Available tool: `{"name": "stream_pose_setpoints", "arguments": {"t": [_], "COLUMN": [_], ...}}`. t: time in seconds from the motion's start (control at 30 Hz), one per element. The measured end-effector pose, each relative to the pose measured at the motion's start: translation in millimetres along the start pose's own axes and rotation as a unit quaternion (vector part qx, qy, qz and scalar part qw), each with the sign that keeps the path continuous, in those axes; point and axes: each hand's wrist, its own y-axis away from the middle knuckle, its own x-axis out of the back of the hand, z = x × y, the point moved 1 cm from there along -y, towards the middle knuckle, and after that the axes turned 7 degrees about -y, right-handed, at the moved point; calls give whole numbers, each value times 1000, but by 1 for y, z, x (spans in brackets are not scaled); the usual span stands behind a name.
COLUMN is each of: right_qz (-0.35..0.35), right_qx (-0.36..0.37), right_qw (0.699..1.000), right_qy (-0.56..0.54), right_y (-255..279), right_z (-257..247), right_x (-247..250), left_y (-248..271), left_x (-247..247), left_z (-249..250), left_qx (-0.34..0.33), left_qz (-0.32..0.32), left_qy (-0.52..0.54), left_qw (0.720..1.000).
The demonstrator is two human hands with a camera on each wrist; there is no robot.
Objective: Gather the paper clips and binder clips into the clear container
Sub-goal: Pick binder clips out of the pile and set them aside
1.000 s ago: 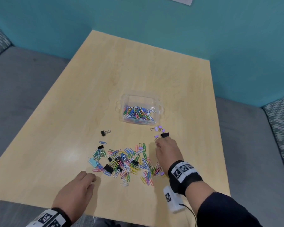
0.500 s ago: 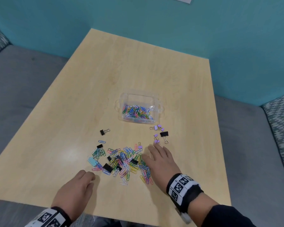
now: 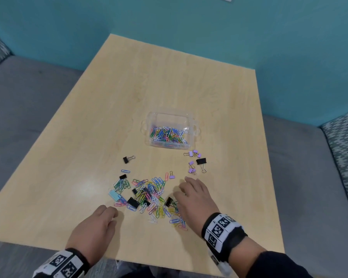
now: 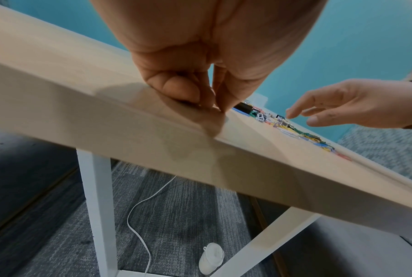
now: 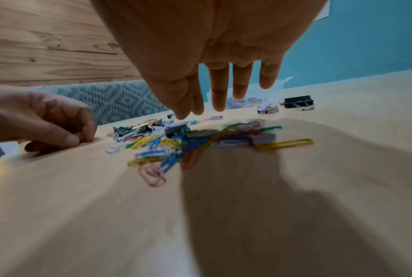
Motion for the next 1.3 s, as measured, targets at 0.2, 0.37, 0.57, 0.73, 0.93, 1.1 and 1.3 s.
{"name": "stream_pose_setpoints", "arguments": {"t": [0.2, 0.37, 0.57, 0.73, 0.93, 1.1, 1.3], "right_qz": [-28, -46, -32, 18, 87, 81, 167], "right_qx": [7, -42, -143, -310, -458, -524, -504], "right_qw": [1000, 998, 981, 850, 719, 671, 682], "right_qy": [0, -2, -125, -427, -515, -518, -504], "right_y": [-20, -28, -37, -34, -28, -28, -22], "right_z": [-21, -29, -23, 1, 38, 67, 69], "right_x": [-6, -4, 5, 18, 20, 12, 27], "left_y": [1, 2, 1, 1, 0, 1, 1], "left_x": [0, 0, -2, -3, -4, -3, -3], "left_z": [0, -1, -4, -5, -5, -3, -2], "left_qx": [-6, -10, -13, -16, -13, -9, -5], "left_qz": [-3, 1, 6, 7, 9, 10, 9], "left_qy": [-1, 5, 11, 11, 6, 5, 3], "left_qw": [1000, 1000, 1000, 1000, 1000, 1000, 1000]}}
